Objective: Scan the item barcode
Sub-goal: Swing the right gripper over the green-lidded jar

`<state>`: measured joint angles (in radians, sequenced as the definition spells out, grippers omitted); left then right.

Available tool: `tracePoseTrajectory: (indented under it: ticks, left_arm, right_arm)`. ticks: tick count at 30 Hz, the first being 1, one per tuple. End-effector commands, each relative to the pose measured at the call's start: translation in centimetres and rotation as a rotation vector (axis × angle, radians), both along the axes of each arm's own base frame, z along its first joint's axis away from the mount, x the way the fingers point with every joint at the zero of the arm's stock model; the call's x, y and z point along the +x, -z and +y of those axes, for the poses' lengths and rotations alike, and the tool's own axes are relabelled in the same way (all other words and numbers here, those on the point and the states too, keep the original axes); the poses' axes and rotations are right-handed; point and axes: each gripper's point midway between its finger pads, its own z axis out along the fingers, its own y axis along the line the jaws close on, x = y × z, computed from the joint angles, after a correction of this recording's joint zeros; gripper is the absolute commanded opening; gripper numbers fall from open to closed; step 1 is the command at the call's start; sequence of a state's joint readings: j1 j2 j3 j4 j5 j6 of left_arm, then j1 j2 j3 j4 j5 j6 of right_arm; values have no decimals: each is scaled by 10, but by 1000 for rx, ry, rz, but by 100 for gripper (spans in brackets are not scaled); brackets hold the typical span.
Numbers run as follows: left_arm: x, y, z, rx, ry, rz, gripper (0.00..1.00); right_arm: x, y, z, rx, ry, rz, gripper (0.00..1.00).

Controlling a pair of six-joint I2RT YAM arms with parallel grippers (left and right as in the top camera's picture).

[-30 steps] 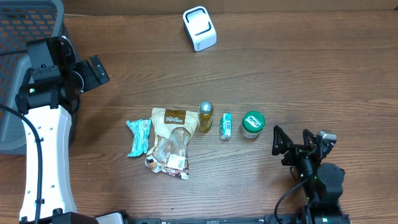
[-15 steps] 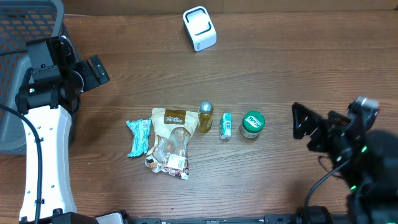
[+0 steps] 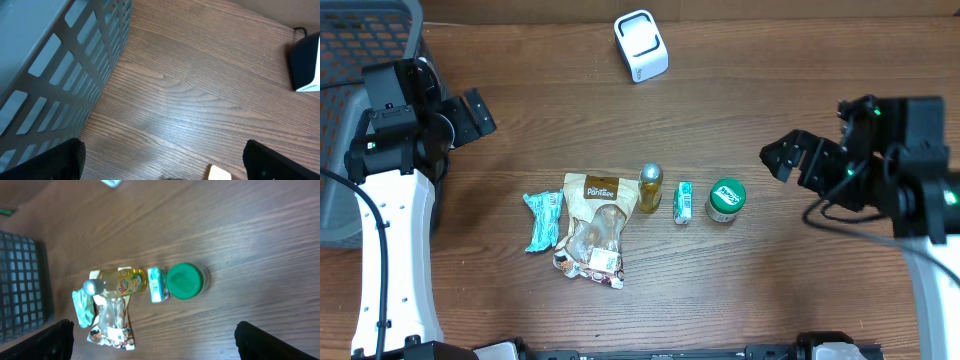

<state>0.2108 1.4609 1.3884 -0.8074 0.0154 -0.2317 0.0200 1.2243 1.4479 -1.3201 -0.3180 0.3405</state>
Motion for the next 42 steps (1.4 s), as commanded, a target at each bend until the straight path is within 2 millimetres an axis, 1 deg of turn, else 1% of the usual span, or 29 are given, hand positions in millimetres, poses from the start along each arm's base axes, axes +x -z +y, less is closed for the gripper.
tracePoseTrajectory:
  ticks: [1, 4, 8, 12, 15, 27, 31, 34, 38, 42]
  left_arm:
    - [3, -11, 0, 17, 17, -26, 100]
    - [3, -11, 0, 18, 17, -26, 100]
    - [3, -11, 0, 17, 17, -26, 100]
    - [3, -11, 0, 17, 17, -26, 100]
    - [3, -11, 0, 17, 17, -26, 100]
    - [3, -11, 0, 17, 17, -26, 100]
    - [3, -11, 0, 18, 17, -26, 99]
    - [3, -11, 0, 17, 17, -26, 99]
    - [3, -11, 0, 17, 17, -26, 99]
    - [3, -11, 0, 17, 17, -26, 100]
  right_arm:
    - [11, 9, 10, 61, -29, 55, 100]
    - [17, 23, 16, 94, -44, 122, 100]
    - [21, 43, 18, 108, -45, 211, 100]
    - [24, 56, 19, 108, -42, 268, 100]
    - [26, 63, 19, 109, -41, 292, 100]
    - [26, 65, 20, 107, -45, 299, 100]
    - [24, 65, 27, 108, -55, 305, 100]
    - [23, 69, 26, 72, 15, 338, 100]
    - [22, 78, 19, -51, 161, 363, 100]
    - [21, 80, 30, -107, 159, 347, 100]
